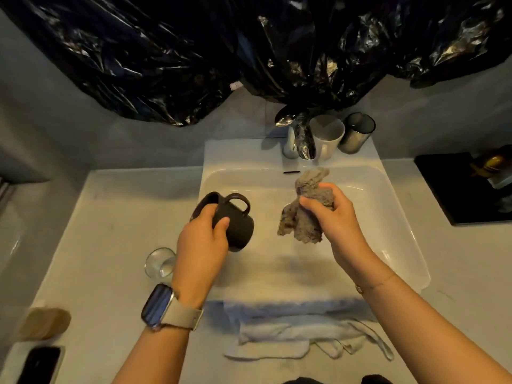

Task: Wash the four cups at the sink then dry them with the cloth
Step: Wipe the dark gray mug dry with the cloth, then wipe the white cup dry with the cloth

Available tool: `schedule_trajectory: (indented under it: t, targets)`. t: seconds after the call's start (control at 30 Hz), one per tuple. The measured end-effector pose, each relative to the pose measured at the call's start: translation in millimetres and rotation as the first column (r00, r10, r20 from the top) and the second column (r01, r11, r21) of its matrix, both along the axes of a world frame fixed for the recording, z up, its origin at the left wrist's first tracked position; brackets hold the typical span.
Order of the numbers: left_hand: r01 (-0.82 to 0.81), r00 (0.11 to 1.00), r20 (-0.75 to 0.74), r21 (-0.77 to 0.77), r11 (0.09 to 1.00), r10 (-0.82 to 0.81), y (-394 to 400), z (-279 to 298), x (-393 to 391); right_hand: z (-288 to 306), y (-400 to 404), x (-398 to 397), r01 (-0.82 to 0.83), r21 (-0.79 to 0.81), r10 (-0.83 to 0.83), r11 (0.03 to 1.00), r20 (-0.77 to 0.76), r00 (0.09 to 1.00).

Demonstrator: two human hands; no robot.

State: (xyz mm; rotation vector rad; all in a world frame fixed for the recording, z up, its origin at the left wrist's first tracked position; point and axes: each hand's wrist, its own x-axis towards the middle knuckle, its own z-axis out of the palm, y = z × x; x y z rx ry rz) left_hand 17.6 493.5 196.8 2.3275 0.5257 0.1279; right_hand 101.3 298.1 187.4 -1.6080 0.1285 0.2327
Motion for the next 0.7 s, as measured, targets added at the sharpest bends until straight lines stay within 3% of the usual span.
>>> schedule_trajectory:
  t: [0.17, 0.3, 0.37, 0.47, 0.57, 0.7]
  targets:
    - [-0.113, 0.993, 0.015, 0.270, 0.956, 0.113, 88.9, -21.5, -21.1, 0.9, 45.3, -23.8, -0.151, 0.343, 0.234, 0.927, -0.215, 0.948]
    - [-0.178, 0.972, -0.075, 0.388, 0.904, 0.223, 149.6, -56.0, -39.6, -3.8, 83.2, -30.0, -0.175, 0.500, 0.370, 0.848, -0.323, 0.871]
    - [-0.187, 0.956, -0.134, 0.411, 0.892, 0.262, 174.8, -76.1, -49.5, -10.8, 97.7, -30.5, -0.151, 0.486, 0.365, 0.861, -0.383, 0.848]
    - [-0.166, 0.931, -0.229, 0.431, 0.887, 0.285, 199.4, -106.8, -65.6, -24.0, 117.0, -31.2, -0.113, 0.331, 0.255, 0.937, -0.424, 0.869]
    - [-0.134, 0.922, -0.279, 0.423, 0.896, 0.270, 202.9, -129.1, -75.0, -29.9, 126.5, -32.4, -0.126, 0.174, 0.184, 0.977, -0.372, 0.910]
    - [-0.089, 0.935, -0.285, 0.383, 0.919, 0.209, 202.8, -153.2, -79.3, -35.9, 141.9, -35.3, -0.132, 0.109, 0.162, 0.985, -0.355, 0.920]
